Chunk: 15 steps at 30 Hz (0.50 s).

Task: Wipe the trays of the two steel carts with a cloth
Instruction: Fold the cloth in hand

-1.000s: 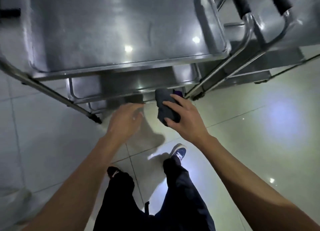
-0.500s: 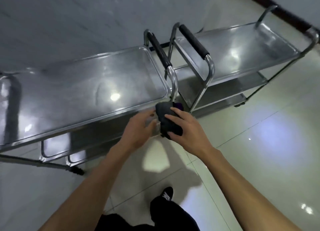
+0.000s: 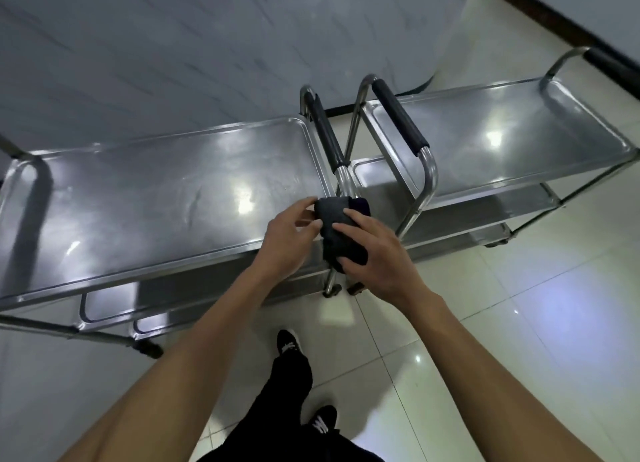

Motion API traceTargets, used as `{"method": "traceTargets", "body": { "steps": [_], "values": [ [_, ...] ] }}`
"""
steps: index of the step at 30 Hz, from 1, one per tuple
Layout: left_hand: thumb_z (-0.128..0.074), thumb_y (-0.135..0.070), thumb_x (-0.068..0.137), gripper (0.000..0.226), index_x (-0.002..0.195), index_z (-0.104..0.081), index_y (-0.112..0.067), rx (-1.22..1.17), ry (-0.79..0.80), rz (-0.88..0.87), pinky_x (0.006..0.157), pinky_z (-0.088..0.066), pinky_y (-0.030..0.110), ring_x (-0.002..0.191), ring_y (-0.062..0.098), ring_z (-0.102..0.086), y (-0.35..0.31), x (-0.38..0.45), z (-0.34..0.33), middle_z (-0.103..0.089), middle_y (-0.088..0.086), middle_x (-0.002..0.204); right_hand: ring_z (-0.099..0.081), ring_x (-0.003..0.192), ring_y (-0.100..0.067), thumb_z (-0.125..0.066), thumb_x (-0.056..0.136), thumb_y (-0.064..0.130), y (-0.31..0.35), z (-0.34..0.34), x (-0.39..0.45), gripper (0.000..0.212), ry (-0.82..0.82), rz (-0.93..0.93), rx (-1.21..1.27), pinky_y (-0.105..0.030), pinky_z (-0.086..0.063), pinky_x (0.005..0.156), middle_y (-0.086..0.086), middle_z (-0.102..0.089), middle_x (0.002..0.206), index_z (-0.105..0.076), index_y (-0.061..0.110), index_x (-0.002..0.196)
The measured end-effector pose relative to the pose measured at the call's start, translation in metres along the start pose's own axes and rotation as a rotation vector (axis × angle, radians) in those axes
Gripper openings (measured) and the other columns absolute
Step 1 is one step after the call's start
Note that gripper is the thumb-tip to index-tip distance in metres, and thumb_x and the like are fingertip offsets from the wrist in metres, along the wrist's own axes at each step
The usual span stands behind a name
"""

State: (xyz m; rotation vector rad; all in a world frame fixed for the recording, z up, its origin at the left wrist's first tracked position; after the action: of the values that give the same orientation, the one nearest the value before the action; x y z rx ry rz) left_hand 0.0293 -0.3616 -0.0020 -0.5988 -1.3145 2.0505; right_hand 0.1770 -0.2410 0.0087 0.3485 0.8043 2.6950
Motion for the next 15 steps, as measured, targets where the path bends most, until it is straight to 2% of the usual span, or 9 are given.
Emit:
{"method": "traceTargets", "body": {
  "steps": [2,6,10,15],
  "values": [
    [-0.06,-0.017,0.099,0.036,0.132,-0.059,-0.028,-0.048,0.008,0.006,0.079,-0.049,0.009,0.095,-0.012,-0.061,0.003,0.022,0.002,-0.067,-0.016,0.107,-0.04,0.14,-0.023,-0.078,0.081,0.021,-0.005,0.0,0.022,0.061,0.016,0.009,-0.013,-0.041,-0.03,0.117,-0.002,-0.043,0.153,-0.058,0.019,0.138],
    [-0.061,-0.017,0.098,0.026,0.114,-0.059,-0.036,-0.111,0.009,-0.003,0.084,-0.055,0.023,0.093,-0.004,-0.063,0.009,0.072,0.011,-0.067,-0.015,0.104,-0.037,0.14,-0.021,-0.078,0.082,0.021,-0.018,0.003,0.068,0.069,0.071,0.028,-0.038,-0.043,-0.034,0.116,0.002,-0.038,0.156,-0.05,0.023,0.145],
    [-0.064,-0.017,0.096,0.025,0.104,-0.061,-0.04,-0.111,-0.011,-0.075,0.086,-0.049,0.023,0.097,-0.002,-0.061,0.009,0.118,0.023,-0.067,-0.014,0.102,-0.031,0.142,-0.018,-0.076,0.084,0.021,-0.033,0.007,0.114,0.082,0.128,0.038,-0.024,-0.046,-0.036,0.115,0.005,-0.026,0.16,-0.034,0.029,0.154],
    [-0.063,-0.023,0.095,0.019,0.111,-0.06,-0.032,0.058,-0.001,-0.173,0.102,-0.045,0.037,0.114,0.008,-0.052,-0.006,0.162,0.023,-0.059,-0.011,0.119,-0.02,0.148,-0.022,-0.078,0.081,0.018,-0.051,0.013,0.153,0.096,0.105,-0.024,0.04,-0.039,-0.033,0.117,0.005,-0.008,0.165,-0.022,0.034,0.157]
  ]
}}
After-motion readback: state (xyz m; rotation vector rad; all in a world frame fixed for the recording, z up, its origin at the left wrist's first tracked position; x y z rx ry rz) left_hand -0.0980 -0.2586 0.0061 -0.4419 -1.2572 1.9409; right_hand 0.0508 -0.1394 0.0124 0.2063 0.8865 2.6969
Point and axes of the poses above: each hand's wrist, its own x-axis towards the middle knuckle, its own z-axis out of the back of the hand, y = z × x, the point moved 2 cm from there along x, towards the middle knuckle
